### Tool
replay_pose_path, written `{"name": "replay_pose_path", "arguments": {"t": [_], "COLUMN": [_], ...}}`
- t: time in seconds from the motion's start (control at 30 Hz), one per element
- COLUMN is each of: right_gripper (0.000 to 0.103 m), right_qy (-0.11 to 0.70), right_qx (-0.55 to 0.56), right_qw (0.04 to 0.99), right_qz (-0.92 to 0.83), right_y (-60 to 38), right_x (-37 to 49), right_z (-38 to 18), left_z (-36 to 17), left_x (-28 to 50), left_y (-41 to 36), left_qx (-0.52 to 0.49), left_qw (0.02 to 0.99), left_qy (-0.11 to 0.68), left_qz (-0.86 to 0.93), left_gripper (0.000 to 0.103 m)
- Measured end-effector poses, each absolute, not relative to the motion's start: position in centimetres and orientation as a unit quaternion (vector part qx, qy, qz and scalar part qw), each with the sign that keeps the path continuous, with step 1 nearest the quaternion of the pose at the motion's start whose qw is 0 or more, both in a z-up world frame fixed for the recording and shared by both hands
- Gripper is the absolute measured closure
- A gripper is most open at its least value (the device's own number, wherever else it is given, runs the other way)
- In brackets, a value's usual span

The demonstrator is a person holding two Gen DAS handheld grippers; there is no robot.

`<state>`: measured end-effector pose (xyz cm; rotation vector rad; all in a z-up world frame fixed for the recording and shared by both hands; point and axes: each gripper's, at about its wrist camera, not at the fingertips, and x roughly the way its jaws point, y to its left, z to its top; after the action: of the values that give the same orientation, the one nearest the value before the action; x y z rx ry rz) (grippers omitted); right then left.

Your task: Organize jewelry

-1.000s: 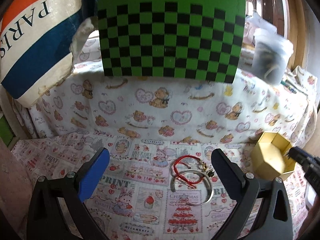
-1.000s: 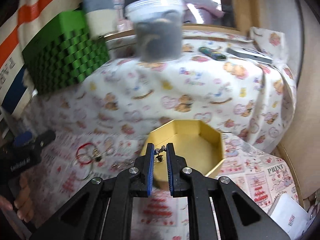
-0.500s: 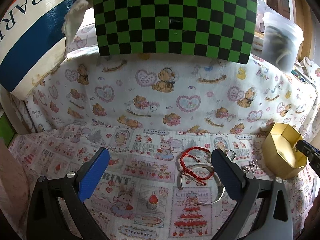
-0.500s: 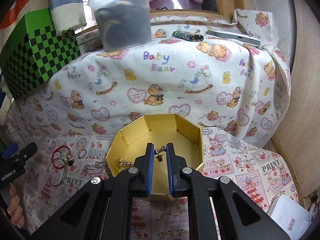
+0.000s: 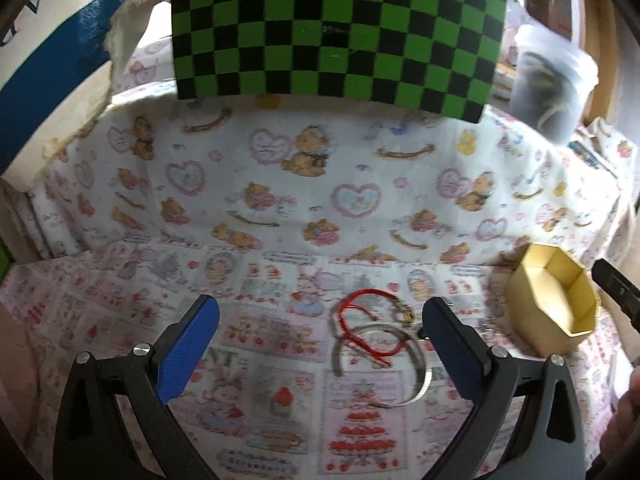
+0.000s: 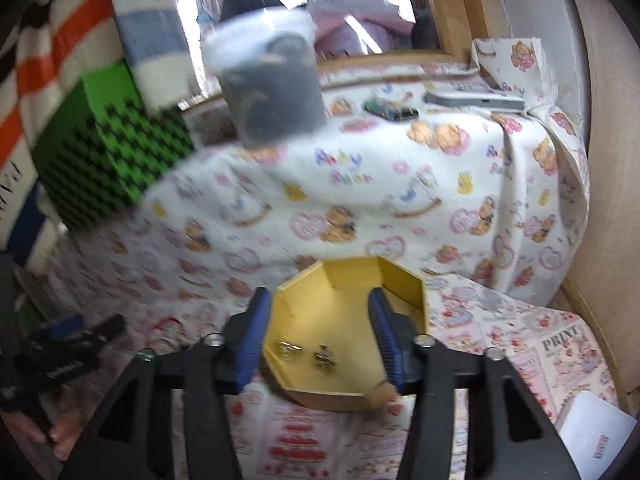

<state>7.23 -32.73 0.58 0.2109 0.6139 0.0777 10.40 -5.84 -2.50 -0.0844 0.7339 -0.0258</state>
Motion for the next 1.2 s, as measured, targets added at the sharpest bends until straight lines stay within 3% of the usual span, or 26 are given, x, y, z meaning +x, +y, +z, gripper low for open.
{"name": "replay_pose_path", "arguments": {"t": [0.1, 0.2, 0.3, 0.4, 0.47, 0.53, 0.6, 1.2], "right_gripper": [0.045, 0.045, 0.045, 0.045, 0.045, 0.045, 0.045, 0.045], "right_qy": [0.295, 0.297, 0.3, 0.301, 0.301, 0.301, 0.302, 0.305], "right_qx": [0.103, 0.099, 0.095, 0.093, 0.094, 0.094, 0.094, 0.086], "right_qw": [0.949, 0.949, 0.948, 0.948, 0.948, 0.948, 0.948, 0.945], "right_qz": [0.041, 0.04, 0.038, 0.039, 0.039, 0.039, 0.039, 0.075], "right_y": [-32.4, -32.1, -31.9, -31.9, -31.9, -31.9, -31.9, -30.3], "right_x": [6.9, 6.9, 7.0, 7.0, 7.0, 6.9, 7.0, 6.4], "right_z": [0.9, 0.9, 0.7, 0.7, 0.7, 0.7, 0.7, 0.7], "left_z": [-2.8, -3.6, -4.8, -5.6, -6.0, -6.0, -6.0, 0.7], "left_x": [10.7, 12.0, 13.4, 14.2, 14.5, 14.5, 14.5, 8.0], "left_y": [-6.3, -6.9, -7.0, -6.9, -6.9, -6.9, -7.1, -6.9], "left_qx": [-0.042, -0.012, -0.012, -0.037, -0.047, -0.055, -0.053, -0.068], "left_qw": [0.929, 0.928, 0.918, 0.905, 0.898, 0.897, 0.898, 0.924], "left_qy": [0.367, 0.371, 0.396, 0.421, 0.434, 0.434, 0.434, 0.355], "left_qz": [-0.029, -0.009, -0.017, -0.038, -0.045, -0.054, -0.054, -0.125], "left_gripper": [0.003, 0.012, 0.03, 0.055, 0.08, 0.086, 0.099, 0.099]}}
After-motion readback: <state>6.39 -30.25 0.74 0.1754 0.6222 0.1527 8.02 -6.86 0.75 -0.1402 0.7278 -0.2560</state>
